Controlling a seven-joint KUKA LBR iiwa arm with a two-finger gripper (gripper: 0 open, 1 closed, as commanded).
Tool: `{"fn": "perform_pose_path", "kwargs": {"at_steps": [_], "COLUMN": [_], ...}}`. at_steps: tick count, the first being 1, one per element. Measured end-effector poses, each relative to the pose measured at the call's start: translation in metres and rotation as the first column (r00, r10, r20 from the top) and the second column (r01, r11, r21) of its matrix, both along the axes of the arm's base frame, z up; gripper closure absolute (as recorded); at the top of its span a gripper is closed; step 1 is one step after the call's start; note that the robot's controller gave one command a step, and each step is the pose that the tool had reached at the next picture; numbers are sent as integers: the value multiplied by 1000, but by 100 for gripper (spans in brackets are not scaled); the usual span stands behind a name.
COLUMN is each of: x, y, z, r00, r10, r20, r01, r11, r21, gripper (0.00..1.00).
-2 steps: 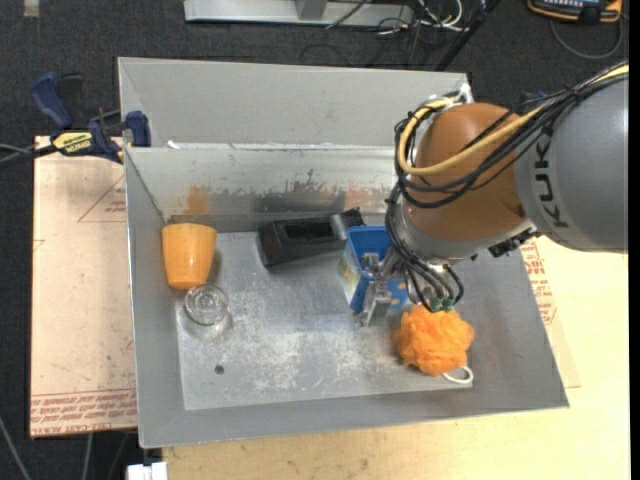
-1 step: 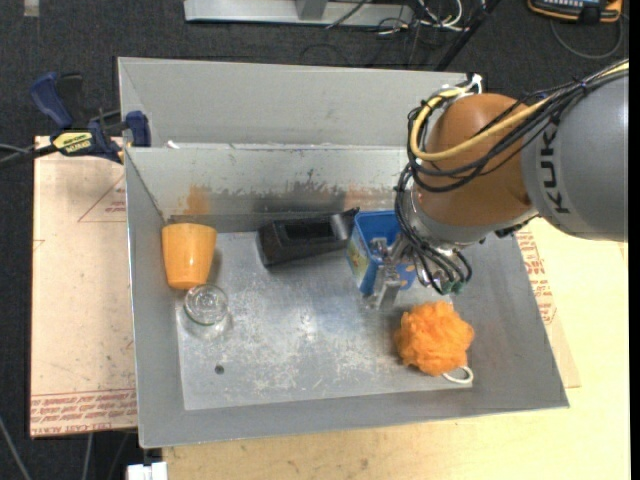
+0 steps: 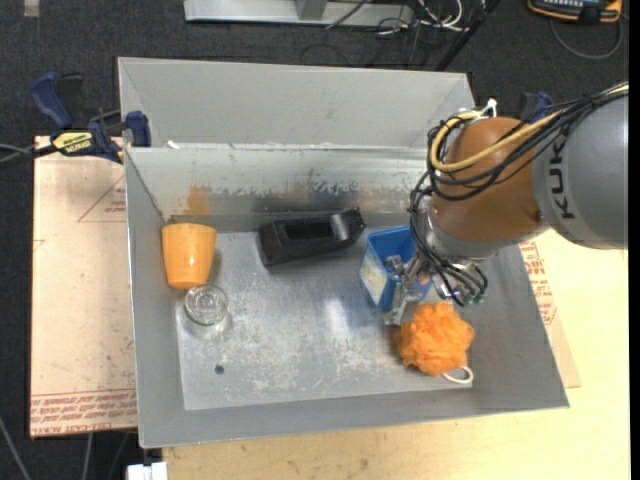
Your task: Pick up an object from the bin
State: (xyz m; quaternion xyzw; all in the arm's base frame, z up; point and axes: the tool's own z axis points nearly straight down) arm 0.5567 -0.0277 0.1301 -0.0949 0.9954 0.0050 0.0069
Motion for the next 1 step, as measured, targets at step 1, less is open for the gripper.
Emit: {"fn": "perform_pose_path", "kwargs": {"at_steps": [1], "x": [-10], "y": [-29], "z": [-20], "r00": [996], "r10": [84], "r20": [-2], "r01": [-84], "r11": [996], "r21": [-6], "gripper": [100]}}
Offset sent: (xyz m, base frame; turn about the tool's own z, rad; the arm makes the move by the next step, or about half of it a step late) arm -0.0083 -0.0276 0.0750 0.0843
